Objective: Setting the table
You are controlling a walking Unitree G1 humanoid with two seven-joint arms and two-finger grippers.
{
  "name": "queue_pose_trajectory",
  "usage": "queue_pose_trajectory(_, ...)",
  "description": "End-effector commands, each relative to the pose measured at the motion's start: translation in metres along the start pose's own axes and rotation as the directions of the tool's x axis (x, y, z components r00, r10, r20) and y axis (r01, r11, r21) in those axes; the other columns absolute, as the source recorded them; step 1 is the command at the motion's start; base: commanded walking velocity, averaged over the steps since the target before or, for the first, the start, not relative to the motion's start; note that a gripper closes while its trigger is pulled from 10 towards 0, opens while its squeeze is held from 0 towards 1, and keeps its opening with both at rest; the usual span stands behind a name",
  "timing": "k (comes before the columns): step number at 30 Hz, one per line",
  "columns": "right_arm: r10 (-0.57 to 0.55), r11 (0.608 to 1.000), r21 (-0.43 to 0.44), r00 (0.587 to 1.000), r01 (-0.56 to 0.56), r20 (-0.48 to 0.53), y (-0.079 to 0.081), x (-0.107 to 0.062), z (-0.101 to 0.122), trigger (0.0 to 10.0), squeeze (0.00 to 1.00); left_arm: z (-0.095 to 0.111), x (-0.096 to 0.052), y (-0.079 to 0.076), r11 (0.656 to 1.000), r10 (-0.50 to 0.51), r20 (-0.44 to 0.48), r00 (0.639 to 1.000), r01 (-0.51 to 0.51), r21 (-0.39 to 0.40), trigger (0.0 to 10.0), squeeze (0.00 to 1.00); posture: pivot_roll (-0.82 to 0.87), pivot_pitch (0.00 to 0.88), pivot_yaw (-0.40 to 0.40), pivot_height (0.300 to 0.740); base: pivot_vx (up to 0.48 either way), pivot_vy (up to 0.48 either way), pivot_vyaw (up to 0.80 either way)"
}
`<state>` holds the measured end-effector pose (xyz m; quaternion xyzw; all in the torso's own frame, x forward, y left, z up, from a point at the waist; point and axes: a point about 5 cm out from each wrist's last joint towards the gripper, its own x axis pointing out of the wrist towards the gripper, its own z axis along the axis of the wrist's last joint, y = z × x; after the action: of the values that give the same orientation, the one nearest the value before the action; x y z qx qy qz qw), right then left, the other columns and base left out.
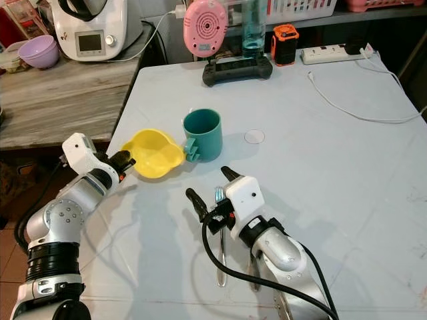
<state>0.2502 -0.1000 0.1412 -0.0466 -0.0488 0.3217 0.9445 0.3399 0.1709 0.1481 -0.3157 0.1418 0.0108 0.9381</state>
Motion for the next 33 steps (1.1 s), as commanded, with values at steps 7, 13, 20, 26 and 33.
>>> queue_pose_trajectory(7, 0.01, 1.0, 0.005, 1.0, -0.01, -0.003, -0.001, 0.003, -0.003, 10.0, 0.0, 0.014, -0.029, 0.016, 0.984, 0.118, 0.144, 0.983, -0.135, 0.119, 0.0, 0.0, -0.11, 0.123, 0.155, 0.74, 0.0, 0.0, 0.0)
queue_pose_trajectory(13, 0.014, 1.0, 0.001, 1.0, -0.014, -0.009, -0.002, 0.005, -0.005, 10.0, 0.0, 0.015, -0.045, 0.021, 0.974, 0.14, 0.214, 0.967, -0.173, 0.145, 0.0, 0.0, -0.09, 0.114, 0.14, 0.74, 0.0, 0.0, 0.0)
queue_pose_trajectory(20, 0.03, 1.0, -0.005, 0.999, -0.03, -0.011, -0.003, 0.008, -0.006, 10.0, 0.0, 0.006, -0.049, 0.016, 0.979, 0.107, 0.192, 0.976, -0.137, 0.153, 0.0, 0.0, -0.08, 0.114, 0.129, 0.74, 0.0, 0.0, 0.0)
queue_pose_trajectory(26, 0.021, 1.0, -0.011, 1.0, -0.021, -0.005, -0.004, 0.01, -0.006, 10.0, 0.0, 0.015, -0.051, 0.018, 0.98, 0.127, 0.247, 0.961, -0.16, 0.119, 0.0, 0.0, -0.08, 0.114, 0.129, 0.74, 0.0, 0.0, 0.0)
queue_pose_trajectory(33, -0.041, 0.999, -0.013, 0.999, 0.042, 0.012, -0.011, 0.009, -0.003, 10.0, 0.0, 0.031, -0.061, 0.017, 0.936, 0.075, 0.394, 0.916, -0.201, 0.289, 1.1, 0.0, -0.08, 0.116, 0.13, 0.74, 0.0, 0.0, 0.0)
